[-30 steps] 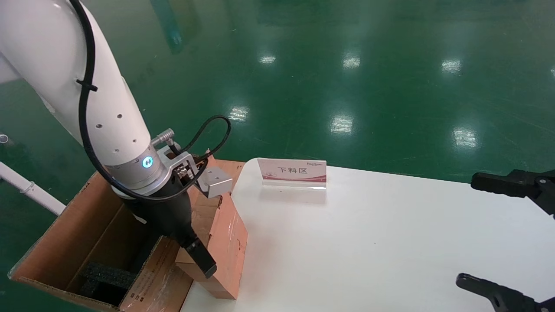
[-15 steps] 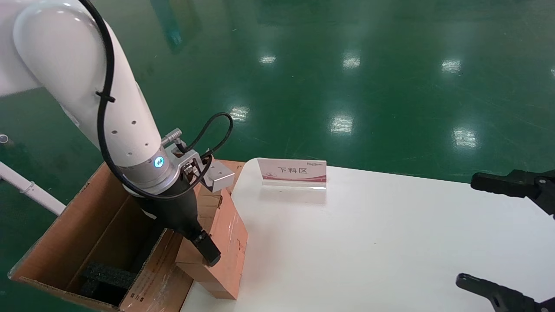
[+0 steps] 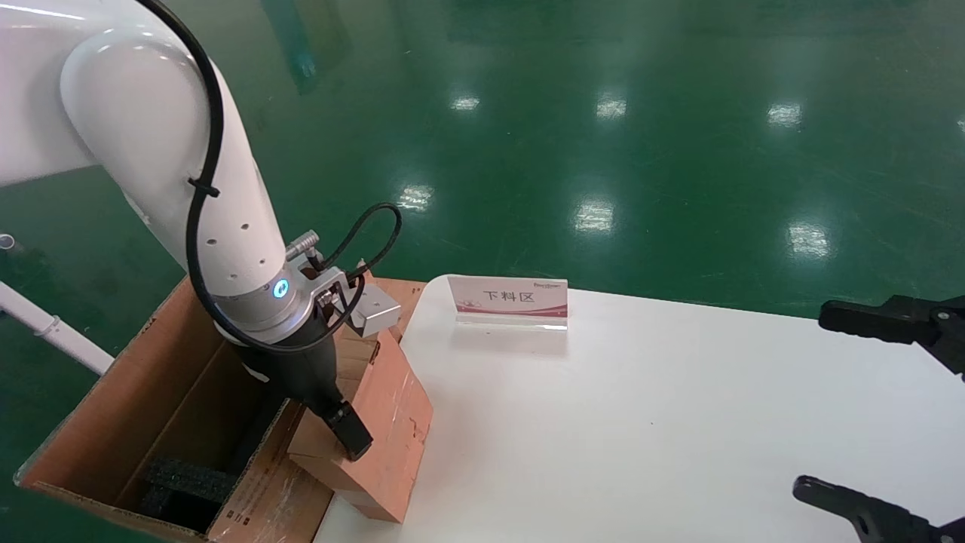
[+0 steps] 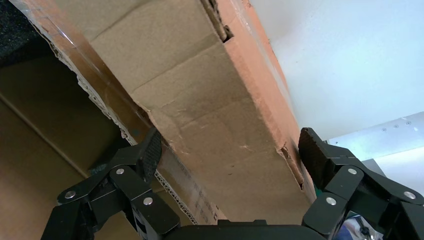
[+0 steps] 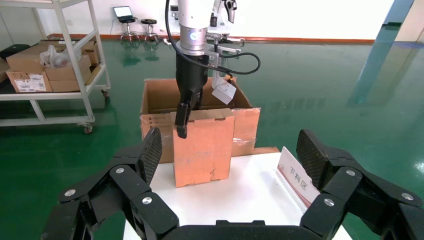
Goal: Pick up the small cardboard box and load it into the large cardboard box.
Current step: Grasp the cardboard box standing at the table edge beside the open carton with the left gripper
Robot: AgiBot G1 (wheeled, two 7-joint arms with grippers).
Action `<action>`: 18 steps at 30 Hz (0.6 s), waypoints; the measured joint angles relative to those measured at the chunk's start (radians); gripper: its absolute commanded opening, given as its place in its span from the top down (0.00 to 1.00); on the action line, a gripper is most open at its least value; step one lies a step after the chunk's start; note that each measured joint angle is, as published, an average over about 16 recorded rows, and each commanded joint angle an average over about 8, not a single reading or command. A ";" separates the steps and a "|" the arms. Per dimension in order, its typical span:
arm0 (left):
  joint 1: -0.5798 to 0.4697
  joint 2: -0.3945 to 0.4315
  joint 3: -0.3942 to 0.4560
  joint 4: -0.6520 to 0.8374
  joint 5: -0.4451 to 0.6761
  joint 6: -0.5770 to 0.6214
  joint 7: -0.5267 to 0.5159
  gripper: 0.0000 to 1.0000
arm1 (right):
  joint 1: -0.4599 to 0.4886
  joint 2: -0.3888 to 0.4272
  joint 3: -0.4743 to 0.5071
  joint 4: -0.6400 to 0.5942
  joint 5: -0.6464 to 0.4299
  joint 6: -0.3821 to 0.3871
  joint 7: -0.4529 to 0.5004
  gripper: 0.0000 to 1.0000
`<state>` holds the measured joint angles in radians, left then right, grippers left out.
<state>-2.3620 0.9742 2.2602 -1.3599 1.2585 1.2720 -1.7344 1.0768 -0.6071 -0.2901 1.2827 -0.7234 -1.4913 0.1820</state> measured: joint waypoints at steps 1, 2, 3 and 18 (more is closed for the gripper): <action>0.000 0.001 0.000 0.000 0.001 0.000 0.000 0.05 | 0.000 0.000 0.000 0.000 0.000 0.000 0.000 0.07; 0.000 0.001 0.001 0.000 0.002 0.000 -0.001 0.17 | 0.000 0.000 0.000 0.000 0.000 0.000 0.000 0.19; 0.001 0.002 0.001 0.000 0.002 0.000 -0.001 0.30 | 0.000 0.000 0.000 0.000 0.000 0.000 0.000 0.32; 0.000 0.000 0.000 0.000 0.000 0.001 0.000 1.00 | 0.000 0.000 0.000 0.000 0.000 0.000 0.000 1.00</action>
<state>-2.3617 0.9740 2.2601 -1.3599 1.2583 1.2733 -1.7347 1.0768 -0.6070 -0.2901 1.2827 -0.7233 -1.4912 0.1820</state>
